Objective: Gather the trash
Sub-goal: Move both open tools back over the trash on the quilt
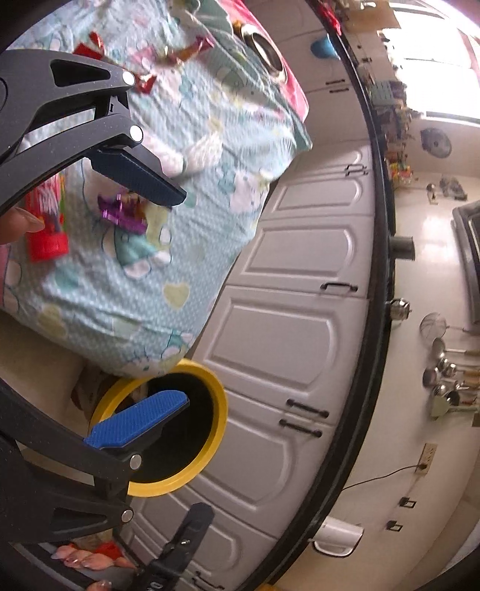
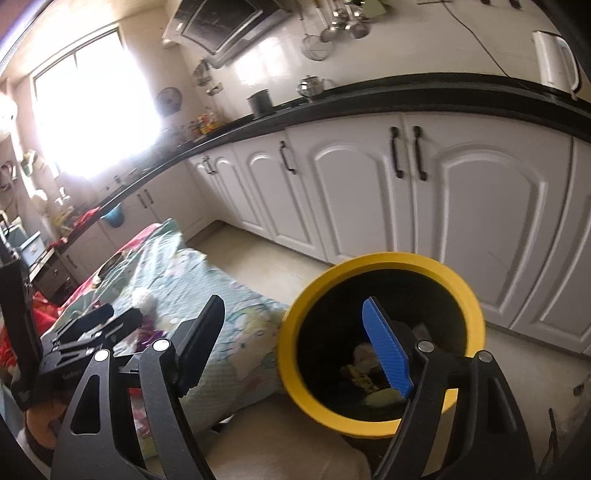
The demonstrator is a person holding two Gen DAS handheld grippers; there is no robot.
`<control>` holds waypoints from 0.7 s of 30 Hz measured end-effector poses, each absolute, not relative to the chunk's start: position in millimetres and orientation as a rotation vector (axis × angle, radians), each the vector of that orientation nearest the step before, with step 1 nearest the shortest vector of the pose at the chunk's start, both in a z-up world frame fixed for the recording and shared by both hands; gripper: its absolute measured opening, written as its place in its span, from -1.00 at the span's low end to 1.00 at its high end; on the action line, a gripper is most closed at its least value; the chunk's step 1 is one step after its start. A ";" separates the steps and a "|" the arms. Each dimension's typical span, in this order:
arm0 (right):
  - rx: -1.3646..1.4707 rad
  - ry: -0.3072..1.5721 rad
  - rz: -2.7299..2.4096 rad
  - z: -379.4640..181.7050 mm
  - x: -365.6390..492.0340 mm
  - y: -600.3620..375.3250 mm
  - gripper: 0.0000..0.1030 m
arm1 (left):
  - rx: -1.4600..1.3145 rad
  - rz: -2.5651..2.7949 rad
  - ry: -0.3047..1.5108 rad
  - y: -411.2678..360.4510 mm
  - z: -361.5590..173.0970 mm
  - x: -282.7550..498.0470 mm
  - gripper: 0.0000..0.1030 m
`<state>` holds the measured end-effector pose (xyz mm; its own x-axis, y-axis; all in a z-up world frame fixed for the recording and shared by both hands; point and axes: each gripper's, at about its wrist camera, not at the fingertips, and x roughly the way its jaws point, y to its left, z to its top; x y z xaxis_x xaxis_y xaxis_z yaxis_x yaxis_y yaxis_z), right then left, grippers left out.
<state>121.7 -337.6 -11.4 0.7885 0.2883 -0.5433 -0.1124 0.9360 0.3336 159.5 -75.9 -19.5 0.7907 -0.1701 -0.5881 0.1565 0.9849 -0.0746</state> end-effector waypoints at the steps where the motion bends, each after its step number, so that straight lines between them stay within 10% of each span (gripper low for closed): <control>1: 0.287 0.627 0.228 -10.6 121.8 -333.9 0.47 | -0.022 -0.163 0.629 -71.3 -17.6 158.1 0.78; 21: 0.080 0.631 0.544 -2.8 111.5 -221.8 0.52 | -0.068 -0.002 0.576 6.6 -4.1 143.9 0.78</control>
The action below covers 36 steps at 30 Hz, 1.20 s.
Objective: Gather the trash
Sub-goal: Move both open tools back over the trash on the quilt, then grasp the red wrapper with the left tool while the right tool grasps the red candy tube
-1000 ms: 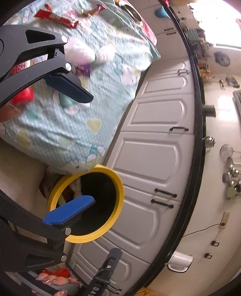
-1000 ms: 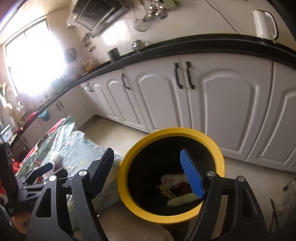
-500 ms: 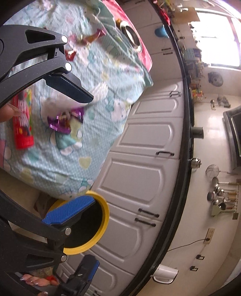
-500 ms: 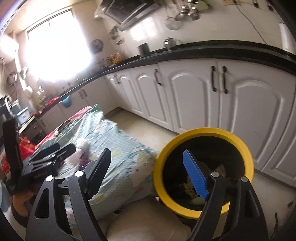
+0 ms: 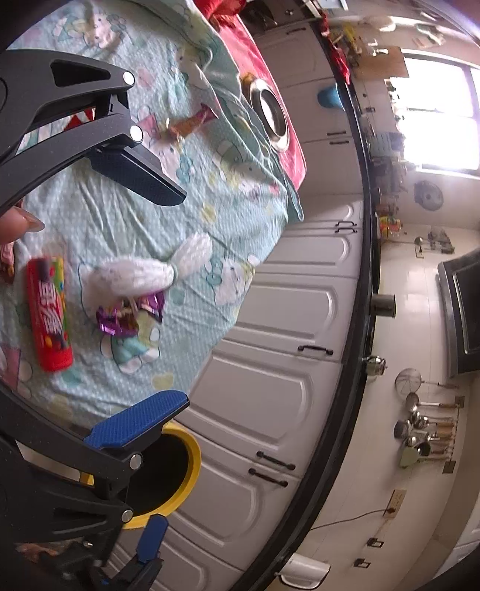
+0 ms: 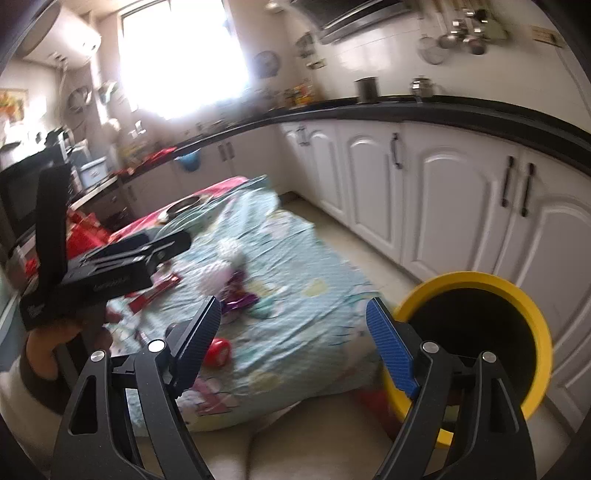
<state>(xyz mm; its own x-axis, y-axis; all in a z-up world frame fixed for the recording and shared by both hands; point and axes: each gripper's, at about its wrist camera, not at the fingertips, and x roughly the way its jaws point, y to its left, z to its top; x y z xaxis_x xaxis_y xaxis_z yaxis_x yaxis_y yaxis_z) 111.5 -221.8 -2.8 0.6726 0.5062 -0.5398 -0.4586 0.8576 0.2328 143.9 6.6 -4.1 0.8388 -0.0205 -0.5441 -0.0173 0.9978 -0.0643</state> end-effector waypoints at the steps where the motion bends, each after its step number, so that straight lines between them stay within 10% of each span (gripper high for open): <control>1: 0.070 0.635 0.554 -3.4 110.9 -217.0 0.52 | -0.072 0.005 0.575 11.1 -4.4 143.0 0.78; 23: -0.269 0.773 0.865 -43.3 117.7 -90.6 0.17 | -0.202 0.156 0.697 127.6 -44.5 127.3 0.78; 36: -0.345 0.851 0.911 -73.1 132.1 -54.6 0.04 | -0.210 0.116 0.817 141.1 -82.8 128.7 0.41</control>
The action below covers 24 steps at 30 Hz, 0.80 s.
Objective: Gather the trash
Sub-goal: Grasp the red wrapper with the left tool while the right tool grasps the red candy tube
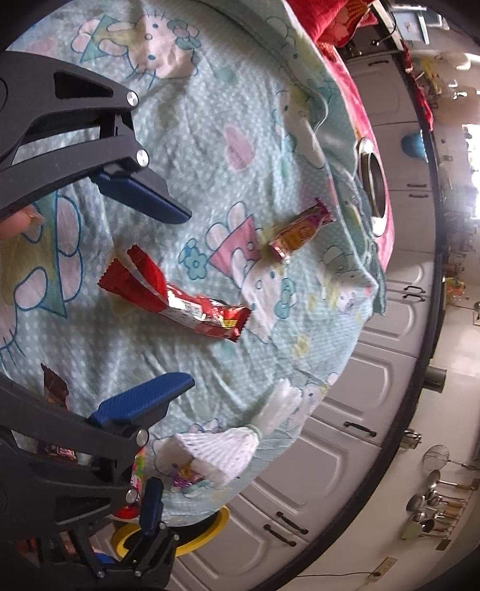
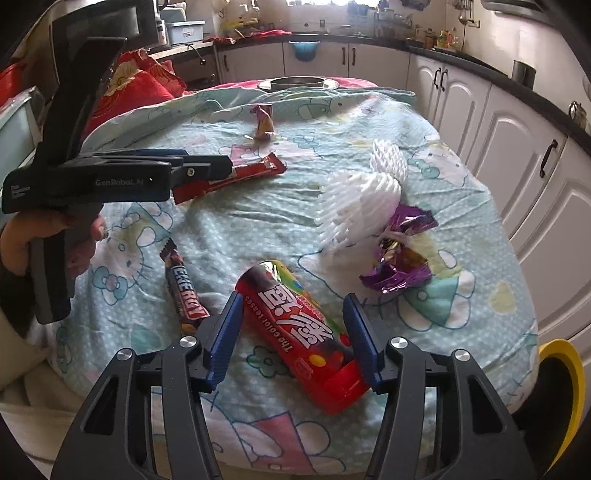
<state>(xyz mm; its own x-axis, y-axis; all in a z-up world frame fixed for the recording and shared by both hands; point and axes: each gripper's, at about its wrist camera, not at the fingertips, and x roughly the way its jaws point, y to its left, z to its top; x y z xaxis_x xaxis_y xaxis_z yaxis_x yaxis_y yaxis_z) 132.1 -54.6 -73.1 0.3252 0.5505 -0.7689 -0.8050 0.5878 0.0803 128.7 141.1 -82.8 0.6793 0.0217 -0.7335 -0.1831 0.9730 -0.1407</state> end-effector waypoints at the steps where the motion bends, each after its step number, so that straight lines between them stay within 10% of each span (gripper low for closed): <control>1: -0.340 0.853 0.912 -73.0 132.3 -55.3 0.04 | -0.212 0.113 0.823 141.2 -84.8 129.3 0.41; 10: -0.331 0.855 0.905 -75.6 131.1 -58.3 0.02 | -0.214 0.115 0.861 142.6 -95.9 131.7 0.05; 18: -0.338 0.860 0.883 -78.1 129.1 -64.5 -0.10 | -0.217 0.150 0.873 154.7 -97.1 130.7 -0.85; 24: -0.348 0.859 0.860 -80.4 127.4 -65.6 -0.19 | -0.283 0.134 0.840 162.6 -86.5 121.5 -0.95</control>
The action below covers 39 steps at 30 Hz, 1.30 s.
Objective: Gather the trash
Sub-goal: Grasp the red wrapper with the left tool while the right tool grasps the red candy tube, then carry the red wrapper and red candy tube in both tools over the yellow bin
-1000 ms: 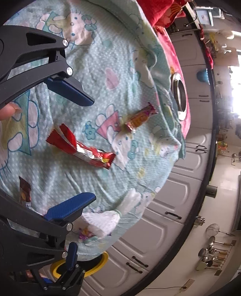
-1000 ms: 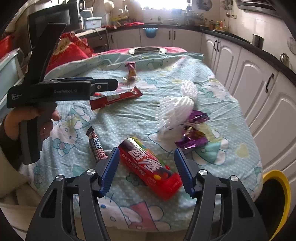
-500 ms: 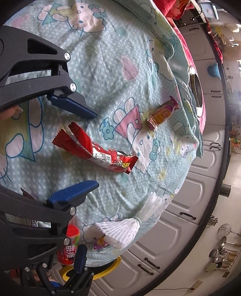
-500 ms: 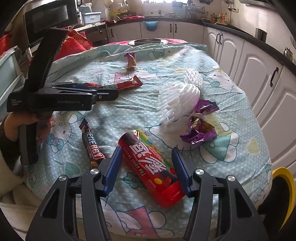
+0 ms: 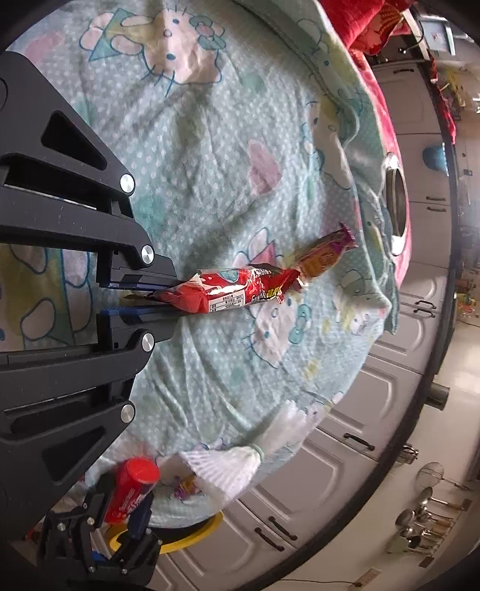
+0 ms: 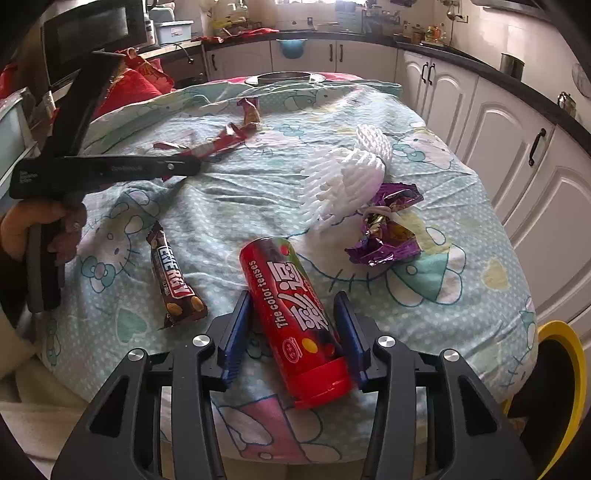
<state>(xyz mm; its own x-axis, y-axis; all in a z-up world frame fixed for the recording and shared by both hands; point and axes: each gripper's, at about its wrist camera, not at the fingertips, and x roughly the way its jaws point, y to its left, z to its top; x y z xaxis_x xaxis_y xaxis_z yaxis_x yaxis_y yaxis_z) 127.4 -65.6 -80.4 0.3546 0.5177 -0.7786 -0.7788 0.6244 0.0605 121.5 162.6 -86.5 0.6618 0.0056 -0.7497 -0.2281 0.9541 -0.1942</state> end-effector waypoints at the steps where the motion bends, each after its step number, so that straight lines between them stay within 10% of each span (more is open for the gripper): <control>1: -0.350 0.857 0.856 -80.4 126.4 -65.8 -0.23 | -0.284 0.127 0.827 161.3 -81.4 119.5 -0.95; 39: 0.081 0.740 0.677 -15.3 153.9 -196.8 -0.38 | -0.143 -0.152 0.668 21.7 -7.5 126.6 -0.95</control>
<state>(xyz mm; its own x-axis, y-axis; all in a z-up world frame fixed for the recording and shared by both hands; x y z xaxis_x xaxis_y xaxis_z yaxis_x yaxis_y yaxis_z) 153.9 -196.8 -15.3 0.5378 0.5959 -0.5964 -0.5411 0.7865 0.2978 126.6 21.7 -7.5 0.7747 -0.1863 -0.6043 0.0944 0.9790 -0.1808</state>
